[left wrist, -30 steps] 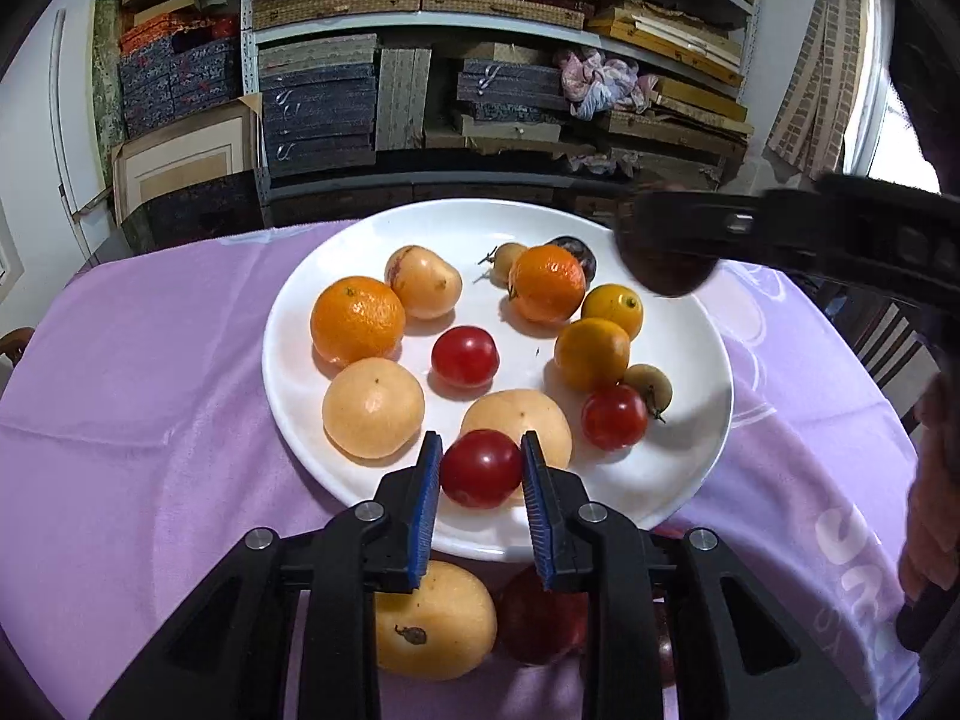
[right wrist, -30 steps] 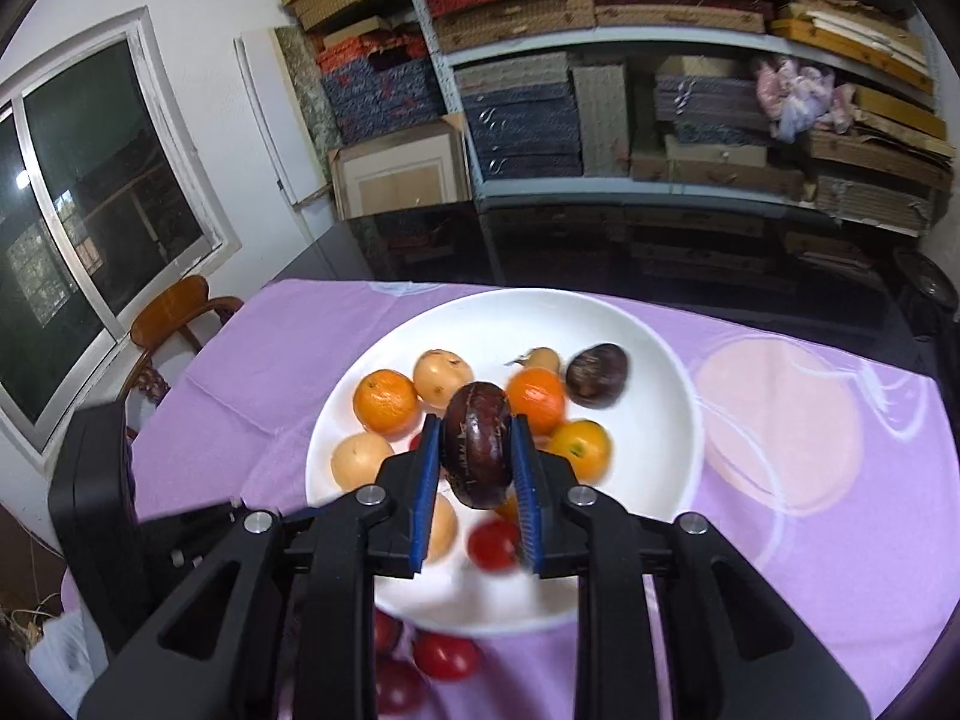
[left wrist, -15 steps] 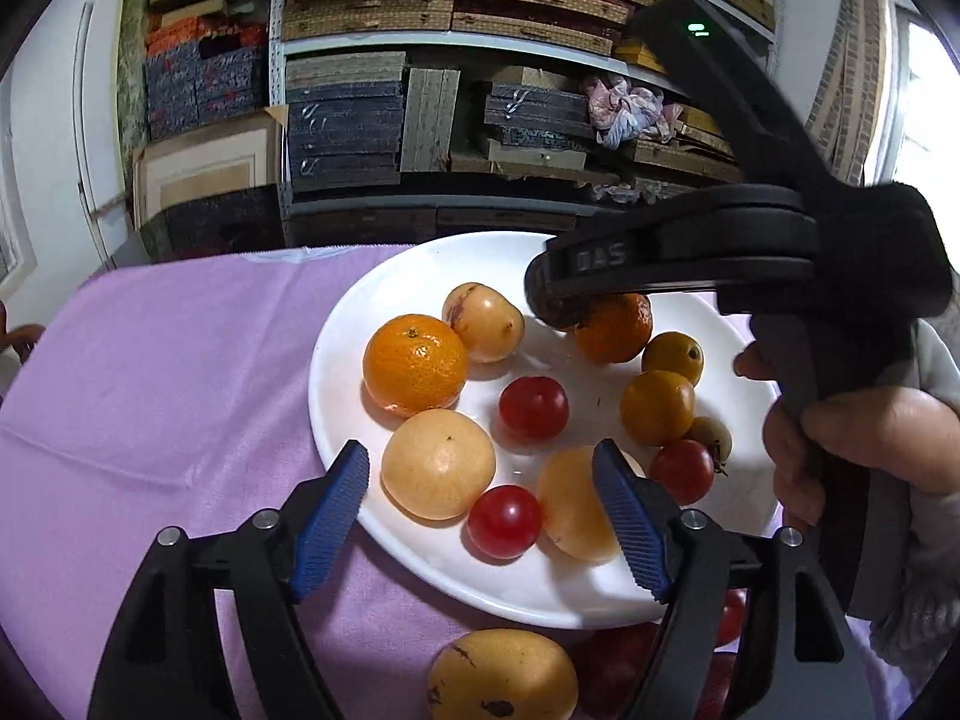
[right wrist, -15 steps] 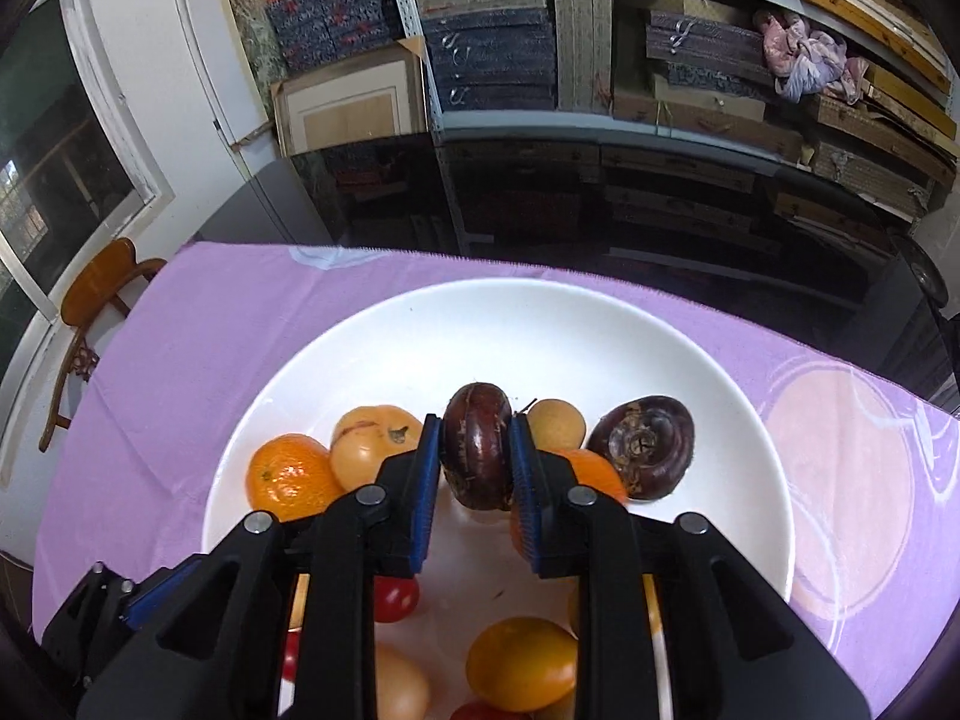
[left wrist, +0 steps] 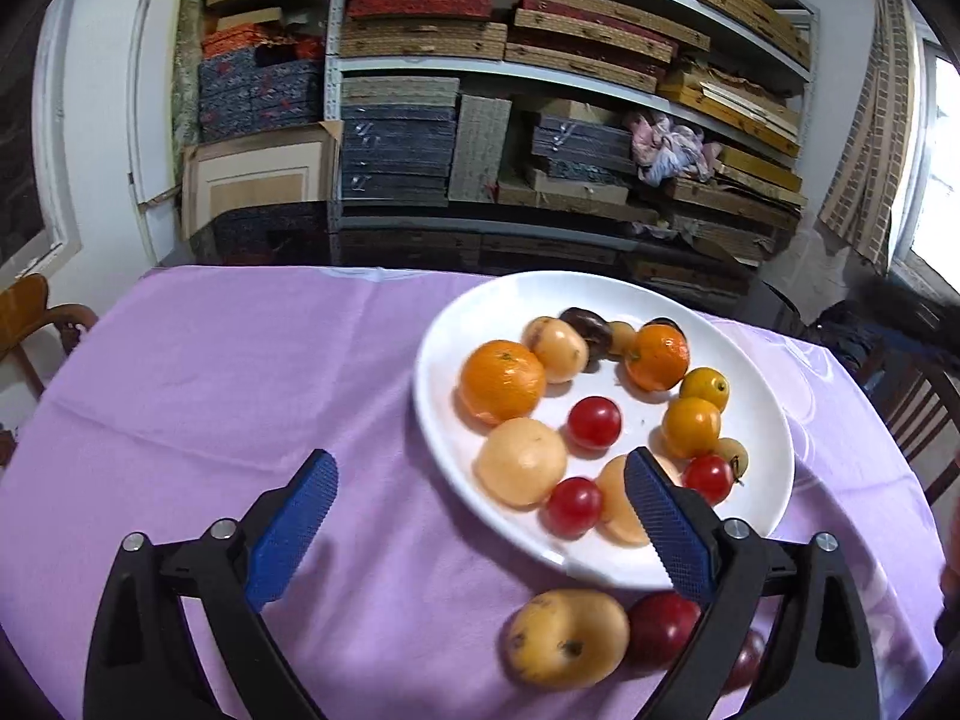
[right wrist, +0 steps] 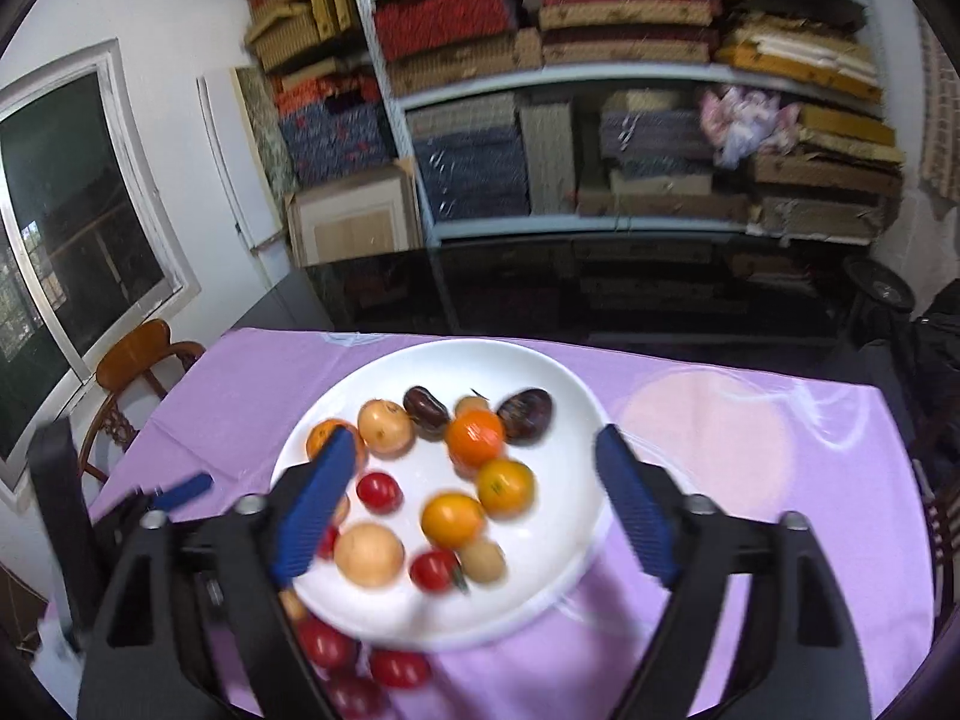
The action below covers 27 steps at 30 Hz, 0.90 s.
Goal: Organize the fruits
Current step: 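Withdraw both open tools from the plate toward the remaining fruits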
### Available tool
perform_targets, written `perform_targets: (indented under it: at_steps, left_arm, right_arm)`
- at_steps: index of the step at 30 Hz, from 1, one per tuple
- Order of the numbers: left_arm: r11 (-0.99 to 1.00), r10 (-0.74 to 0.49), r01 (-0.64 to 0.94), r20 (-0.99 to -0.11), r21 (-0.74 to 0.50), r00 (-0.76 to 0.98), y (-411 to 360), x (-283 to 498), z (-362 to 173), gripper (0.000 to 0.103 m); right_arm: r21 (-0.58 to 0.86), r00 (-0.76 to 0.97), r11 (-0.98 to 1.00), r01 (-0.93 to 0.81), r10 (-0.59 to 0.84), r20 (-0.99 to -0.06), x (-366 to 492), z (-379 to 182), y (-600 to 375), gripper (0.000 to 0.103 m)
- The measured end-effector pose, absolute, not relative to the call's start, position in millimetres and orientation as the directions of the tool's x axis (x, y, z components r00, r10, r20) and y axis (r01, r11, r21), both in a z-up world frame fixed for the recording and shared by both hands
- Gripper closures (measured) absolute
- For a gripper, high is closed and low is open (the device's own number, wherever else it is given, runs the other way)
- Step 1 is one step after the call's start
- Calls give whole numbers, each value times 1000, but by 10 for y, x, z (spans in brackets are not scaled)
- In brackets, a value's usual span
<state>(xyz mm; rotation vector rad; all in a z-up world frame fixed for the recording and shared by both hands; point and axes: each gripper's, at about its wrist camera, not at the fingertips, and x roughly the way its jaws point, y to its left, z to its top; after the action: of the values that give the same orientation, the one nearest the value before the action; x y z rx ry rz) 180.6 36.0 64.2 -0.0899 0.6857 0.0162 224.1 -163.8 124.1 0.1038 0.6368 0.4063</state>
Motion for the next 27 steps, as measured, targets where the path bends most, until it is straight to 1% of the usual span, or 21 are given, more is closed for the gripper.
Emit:
perform_targets:
  at_steps: [2, 6, 8, 9, 10, 12, 15, 18, 23, 27]
  left_arm:
    - [997, 10, -53, -643, -47, 766, 401, 1664, 642, 5]
    - [997, 79, -67, -665, 43, 743, 408, 1379, 560, 5]
    - [995, 98, -72, -668, 67, 738, 381, 1263, 515, 5]
    - [995, 100, -72, -670, 69, 736, 368, 1222, 501, 5]
    - [995, 98, -71, -671, 68, 735, 360, 1186, 482, 5]
    - [995, 101, -71, -664, 71, 741, 333, 1123, 451, 5]
    - [993, 115, -85, -653, 78, 749, 308, 1088, 386, 5]
    - [994, 109, -83, -665, 70, 739, 328, 1090, 335, 5]
    - [997, 72, -75, -695, 27, 715, 382, 1125, 278, 5]
    - [997, 56, -77, -697, 1, 715, 417, 1115, 272, 5]
  right_arm:
    - [207, 757, 923, -325, 385, -528, 1884, 1190, -1835, 7]
    - [273, 782, 913, -304, 403, -476, 1399, 932, -2082, 4]
    - [332, 790, 894, -302, 429, -438, 1246, 723, -2176, 4]
    - [337, 791, 895, -293, 425, -440, 1216, 645, -2182, 4]
    - [320, 777, 901, -293, 419, -469, 1223, 577, -2154, 4]
    - [271, 755, 898, -348, 439, -487, 1181, 521, -2023, 4]
    - [146, 701, 882, -448, 447, -555, 1097, 470, -1647, 4]
    - [35, 684, 861, -507, 426, -592, 958, 413, -1355, 4]
    - [-18, 673, 874, -485, 359, -647, 993, 326, -1141, 4]
    - [-19, 650, 888, -460, 321, -688, 1151, 254, -1040, 4]
